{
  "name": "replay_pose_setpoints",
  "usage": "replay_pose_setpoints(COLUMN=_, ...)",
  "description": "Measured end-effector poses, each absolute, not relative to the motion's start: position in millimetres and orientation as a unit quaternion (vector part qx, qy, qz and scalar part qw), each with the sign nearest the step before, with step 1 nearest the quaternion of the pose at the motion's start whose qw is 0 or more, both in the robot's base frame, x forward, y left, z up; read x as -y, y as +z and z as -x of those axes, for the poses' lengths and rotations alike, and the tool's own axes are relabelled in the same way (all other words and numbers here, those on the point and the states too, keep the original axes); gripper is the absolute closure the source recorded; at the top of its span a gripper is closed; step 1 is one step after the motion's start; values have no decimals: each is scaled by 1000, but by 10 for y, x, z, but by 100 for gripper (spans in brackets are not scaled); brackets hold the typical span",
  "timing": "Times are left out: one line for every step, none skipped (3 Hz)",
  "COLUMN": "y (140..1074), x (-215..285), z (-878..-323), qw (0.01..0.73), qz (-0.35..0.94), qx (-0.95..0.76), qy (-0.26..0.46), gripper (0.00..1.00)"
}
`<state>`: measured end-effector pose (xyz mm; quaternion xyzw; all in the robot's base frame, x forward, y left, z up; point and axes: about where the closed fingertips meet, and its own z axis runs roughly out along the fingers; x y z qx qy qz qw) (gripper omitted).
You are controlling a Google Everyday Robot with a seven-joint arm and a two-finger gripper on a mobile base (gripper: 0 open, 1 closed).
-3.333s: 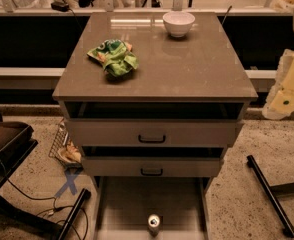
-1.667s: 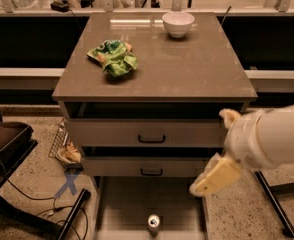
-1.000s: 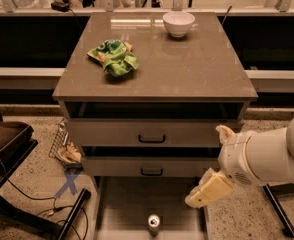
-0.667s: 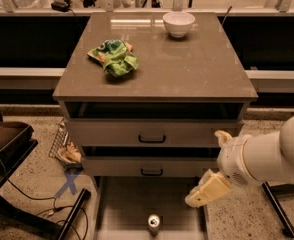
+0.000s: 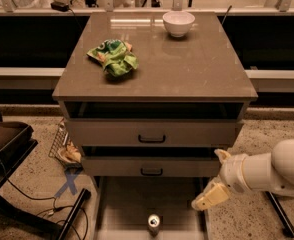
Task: Pick redbull can from bottom drawer and place on counter
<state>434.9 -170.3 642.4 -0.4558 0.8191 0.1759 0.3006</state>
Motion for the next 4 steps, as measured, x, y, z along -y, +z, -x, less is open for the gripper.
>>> replay_pose_setpoints(y=5858, x=1931, z=-4353, qw=315, qz=467, qx=-800, qy=206, gripper=0)
replay_pose_setpoints(y=5236, x=2136, z=-4254, qw=325, qz=474, qx=-781, qy=243, gripper=0)
replay_pose_setpoints(y=4994, x=2049, z=-4198, qw=322, qz=472, qx=-777, qy=264, gripper=0)
replay_pose_setpoints(y=4928, x=1958, z=-4215, qw=318, qz=474, qx=-776, qy=268, gripper=0)
